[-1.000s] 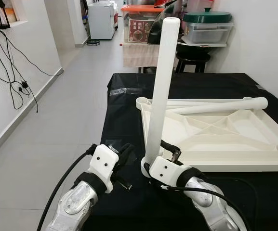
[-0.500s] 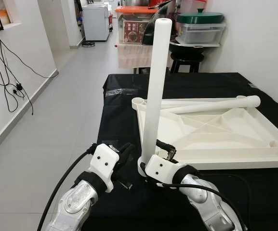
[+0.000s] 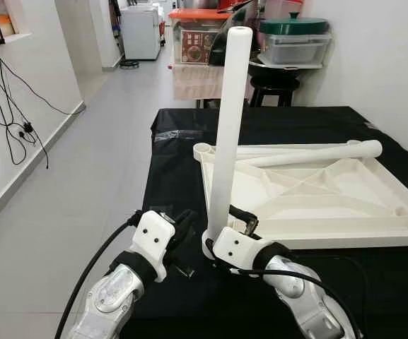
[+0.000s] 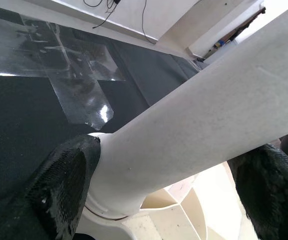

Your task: Building children table

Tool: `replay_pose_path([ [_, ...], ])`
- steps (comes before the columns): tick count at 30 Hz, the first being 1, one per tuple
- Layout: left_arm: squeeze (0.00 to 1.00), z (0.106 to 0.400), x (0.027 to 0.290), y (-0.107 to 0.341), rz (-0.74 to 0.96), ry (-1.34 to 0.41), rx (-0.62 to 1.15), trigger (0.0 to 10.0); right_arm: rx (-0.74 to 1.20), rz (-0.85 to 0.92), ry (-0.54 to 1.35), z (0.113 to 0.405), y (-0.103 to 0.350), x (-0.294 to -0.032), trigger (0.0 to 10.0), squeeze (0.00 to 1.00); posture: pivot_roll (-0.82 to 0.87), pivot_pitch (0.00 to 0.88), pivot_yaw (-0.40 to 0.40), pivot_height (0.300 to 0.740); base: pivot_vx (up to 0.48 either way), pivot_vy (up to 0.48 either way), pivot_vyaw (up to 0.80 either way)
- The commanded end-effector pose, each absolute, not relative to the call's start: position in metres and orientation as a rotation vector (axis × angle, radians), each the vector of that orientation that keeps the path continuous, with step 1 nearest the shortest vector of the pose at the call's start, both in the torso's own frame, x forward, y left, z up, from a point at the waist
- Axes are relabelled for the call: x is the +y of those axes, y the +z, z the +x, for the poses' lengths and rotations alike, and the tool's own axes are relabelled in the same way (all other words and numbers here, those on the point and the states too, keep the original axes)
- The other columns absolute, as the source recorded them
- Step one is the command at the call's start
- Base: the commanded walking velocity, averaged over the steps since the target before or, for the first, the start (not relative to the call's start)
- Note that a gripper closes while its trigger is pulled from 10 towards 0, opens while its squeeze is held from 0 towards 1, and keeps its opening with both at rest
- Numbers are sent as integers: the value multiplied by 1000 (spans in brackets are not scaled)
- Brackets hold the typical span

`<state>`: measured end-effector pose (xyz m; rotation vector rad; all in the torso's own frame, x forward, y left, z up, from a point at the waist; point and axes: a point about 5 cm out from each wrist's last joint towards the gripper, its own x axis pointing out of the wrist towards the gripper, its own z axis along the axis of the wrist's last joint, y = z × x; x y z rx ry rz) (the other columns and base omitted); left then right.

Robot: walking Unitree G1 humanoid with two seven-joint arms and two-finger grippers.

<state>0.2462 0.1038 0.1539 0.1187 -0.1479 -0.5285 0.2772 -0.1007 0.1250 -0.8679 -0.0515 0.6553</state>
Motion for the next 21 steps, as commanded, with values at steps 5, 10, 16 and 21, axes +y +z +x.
replay_pose_path([
  [5, 0, 247, 103, 154, 120, -531, -153, 10000, -16, -864, 710, 275, 116, -95, 10000, 0, -35, 12, -44, 740, 0, 0, 0],
  [10, 0, 248, 102, 154, 126, -530, -157, 10000, -16, -864, 709, 275, 115, -96, 10000, 0, -25, 4, -49, 740, 0, 0, 0],
  [16, 0, 248, 102, 154, 129, -530, -160, 10000, -16, -864, 708, 275, 115, -95, 10000, 0, -25, 0, -44, 740, 0, 0, 0],
  [21, 0, 249, 100, 153, 130, -536, -159, 10000, -15, -864, 708, 274, 114, -96, 10000, 0, -22, 0, -40, 740, 0, 0, 0],
])
